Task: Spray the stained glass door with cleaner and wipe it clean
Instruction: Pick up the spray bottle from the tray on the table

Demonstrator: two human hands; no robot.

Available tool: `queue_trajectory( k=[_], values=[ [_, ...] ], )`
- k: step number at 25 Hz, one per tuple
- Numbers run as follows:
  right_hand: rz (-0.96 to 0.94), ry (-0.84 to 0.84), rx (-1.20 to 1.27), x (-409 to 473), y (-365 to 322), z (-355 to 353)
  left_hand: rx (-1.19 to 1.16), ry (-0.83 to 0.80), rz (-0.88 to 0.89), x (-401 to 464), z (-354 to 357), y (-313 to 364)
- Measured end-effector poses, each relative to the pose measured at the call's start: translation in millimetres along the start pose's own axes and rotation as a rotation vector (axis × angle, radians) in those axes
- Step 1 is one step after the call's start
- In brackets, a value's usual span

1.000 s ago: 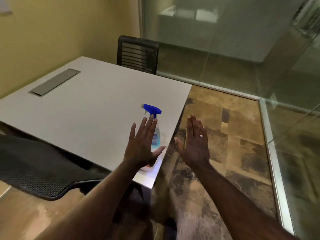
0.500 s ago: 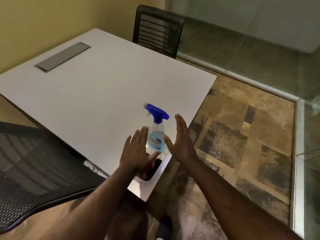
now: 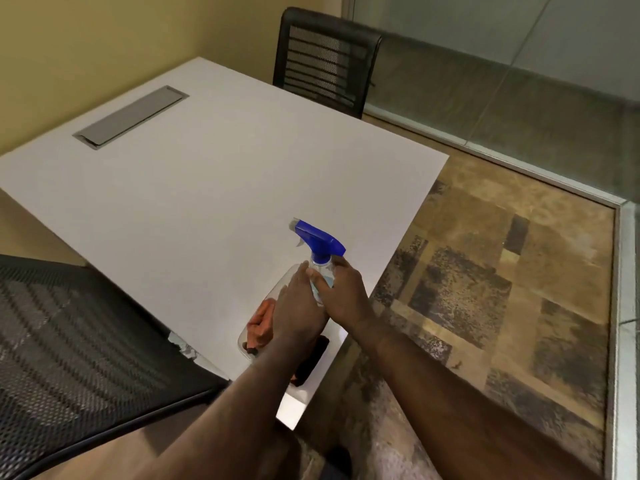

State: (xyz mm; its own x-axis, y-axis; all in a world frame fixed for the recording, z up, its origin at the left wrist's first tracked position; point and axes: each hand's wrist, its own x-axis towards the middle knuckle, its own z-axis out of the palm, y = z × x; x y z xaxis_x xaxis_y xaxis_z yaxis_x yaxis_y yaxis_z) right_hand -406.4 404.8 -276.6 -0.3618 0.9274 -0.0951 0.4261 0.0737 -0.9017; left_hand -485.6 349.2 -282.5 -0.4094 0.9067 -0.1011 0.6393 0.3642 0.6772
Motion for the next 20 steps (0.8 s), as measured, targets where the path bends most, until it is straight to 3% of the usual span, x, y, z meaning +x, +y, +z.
queue_trajectory(
  k=[7,15,20],
  values=[
    [-0.044,0.135,-0.002,-25,-22,-7,-0.086,0.026,0.118,-17,-19,12],
    [-0.198,0.356,-0.057,-88,-112,-62,-0.124,0.133,0.366,-56,-81,64],
    [-0.254,0.624,-0.08,-156,-155,-109,-0.304,0.015,0.558,-105,-99,121]
  ],
)
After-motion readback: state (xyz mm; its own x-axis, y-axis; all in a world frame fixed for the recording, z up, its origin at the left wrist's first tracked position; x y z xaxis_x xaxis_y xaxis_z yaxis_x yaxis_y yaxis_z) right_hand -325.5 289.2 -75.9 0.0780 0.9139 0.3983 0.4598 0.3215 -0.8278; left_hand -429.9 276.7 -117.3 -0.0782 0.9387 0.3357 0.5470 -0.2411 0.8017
